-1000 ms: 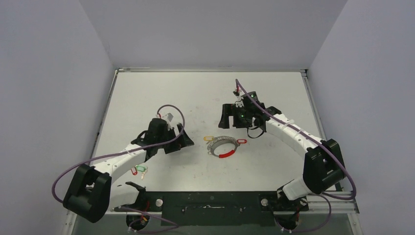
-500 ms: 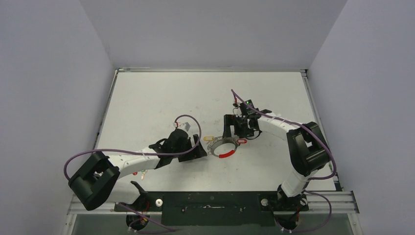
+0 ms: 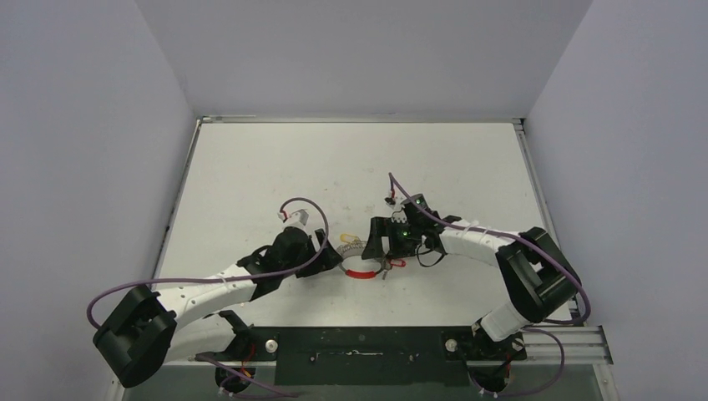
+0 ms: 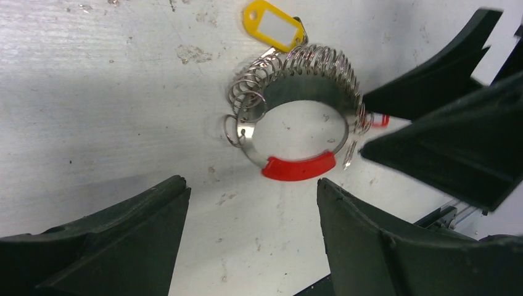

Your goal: Put the keys on the keyring

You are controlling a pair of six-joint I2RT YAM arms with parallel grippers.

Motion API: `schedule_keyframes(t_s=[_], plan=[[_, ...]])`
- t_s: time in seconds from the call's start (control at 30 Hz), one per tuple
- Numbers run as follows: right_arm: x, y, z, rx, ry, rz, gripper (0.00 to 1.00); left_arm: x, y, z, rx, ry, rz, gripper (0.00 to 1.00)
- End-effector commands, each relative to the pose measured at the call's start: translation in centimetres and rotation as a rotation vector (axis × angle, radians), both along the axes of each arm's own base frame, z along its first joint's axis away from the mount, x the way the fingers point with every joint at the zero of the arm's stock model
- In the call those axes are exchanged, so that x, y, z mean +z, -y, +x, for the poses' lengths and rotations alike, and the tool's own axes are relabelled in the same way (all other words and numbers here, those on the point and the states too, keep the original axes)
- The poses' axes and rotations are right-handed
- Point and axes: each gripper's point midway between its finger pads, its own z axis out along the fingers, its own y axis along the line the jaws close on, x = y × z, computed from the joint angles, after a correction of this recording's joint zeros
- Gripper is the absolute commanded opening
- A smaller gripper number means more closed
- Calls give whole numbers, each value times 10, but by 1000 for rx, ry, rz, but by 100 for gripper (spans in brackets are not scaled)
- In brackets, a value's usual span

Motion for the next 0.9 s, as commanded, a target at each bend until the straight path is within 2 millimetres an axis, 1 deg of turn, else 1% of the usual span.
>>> schedule_keyframes(t_s=[0.0,0.07,0.13,0.23,0.27,0.3,0.37,0.47,0.57,0.67,0.77,0.87], plan=[[13,-11,-36,4,-102,87,94,-2,-11,-3,38,-2,20,73],[25,-6,-31,-2,-53,66,95,-5,-12,-6,43,-16,18,73],[38,1,-21,-9,4,34,95,-10,-13,-8,42,-32,17,73],[43,14,-11,-21,45,-13,95,-13,-9,-11,31,-51,7,73],[41,17,-9,-22,48,-29,95,-16,-8,-12,27,-62,9,73],[39,20,-7,-20,47,-45,95,-12,-2,-8,20,-45,-19,72],[29,23,-5,-18,34,-64,95,-12,3,-7,13,-50,-29,71],[15,21,-8,-8,0,-61,94,-17,8,-4,4,-60,-22,70],[5,13,-12,-3,-30,-30,92,-27,6,-2,10,-84,21,68],[-6,7,-23,18,-50,-39,90,-31,7,1,10,-88,39,66],[-14,1,-37,43,-67,-50,87,-31,13,7,-1,-79,35,61],[-16,-10,-51,56,-85,-15,83,-31,19,13,-10,-74,45,58]])
